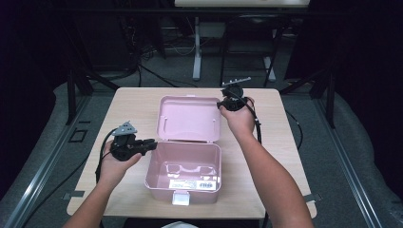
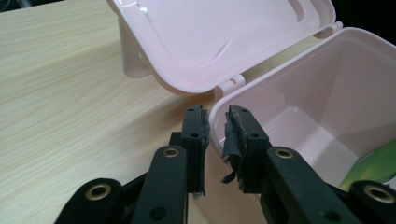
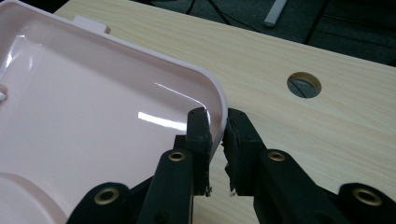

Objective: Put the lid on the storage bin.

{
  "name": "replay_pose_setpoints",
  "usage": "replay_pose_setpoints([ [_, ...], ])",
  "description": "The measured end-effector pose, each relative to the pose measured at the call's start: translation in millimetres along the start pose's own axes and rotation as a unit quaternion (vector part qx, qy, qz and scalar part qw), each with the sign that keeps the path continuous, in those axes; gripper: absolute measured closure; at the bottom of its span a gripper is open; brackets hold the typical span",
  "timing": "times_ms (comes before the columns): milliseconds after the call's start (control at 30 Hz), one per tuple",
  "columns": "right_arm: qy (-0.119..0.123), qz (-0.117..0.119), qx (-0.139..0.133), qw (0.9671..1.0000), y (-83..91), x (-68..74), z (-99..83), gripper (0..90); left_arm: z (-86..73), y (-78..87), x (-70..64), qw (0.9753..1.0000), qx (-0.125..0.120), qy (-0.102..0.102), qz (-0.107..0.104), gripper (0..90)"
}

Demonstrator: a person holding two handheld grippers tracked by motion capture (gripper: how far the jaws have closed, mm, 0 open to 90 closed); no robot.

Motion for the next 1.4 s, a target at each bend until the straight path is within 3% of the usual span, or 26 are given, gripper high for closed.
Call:
replay_pose_setpoints([
  [400,0.008,0.008,-0.02,0.9997,14.5,4.5,1.7,81.2,0.2,0.1,3.5,1.0,-0.003,0.009,-0.002,74.1],
  [633,0.013,0.015,-0.029,0.9994,18.2,6.1,3.0,81.7,5.8,4.5,11.7,0.9996,-0.015,0.025,0.003,68.9],
  [900,0.022,0.023,-0.034,0.9989,15.1,12.2,5.0,82.1,20.0,5.5,22.6,0.9986,-0.028,0.041,0.015,63.8],
  [1067,0.033,0.023,-0.032,0.9987,19.3,16.2,7.8,82.4,31.2,-2.4,34.2,0.998,-0.02,0.055,0.026,65.4],
  [1400,0.038,0.026,-0.038,0.9982,27.3,19.0,8.4,82.7,50.4,-7.8,45.6,0.9965,-0.035,0.067,0.036,66.8],
])
Point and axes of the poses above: each handheld gripper's, and its own axes: y roughly backward along the jaws, z roughly out of its top, x roughly to its left, the point moved 2 cm from there along -y, roughly forward along the jaws, and after that the axes turned 10 degrees about z, right-handed, at the moved point
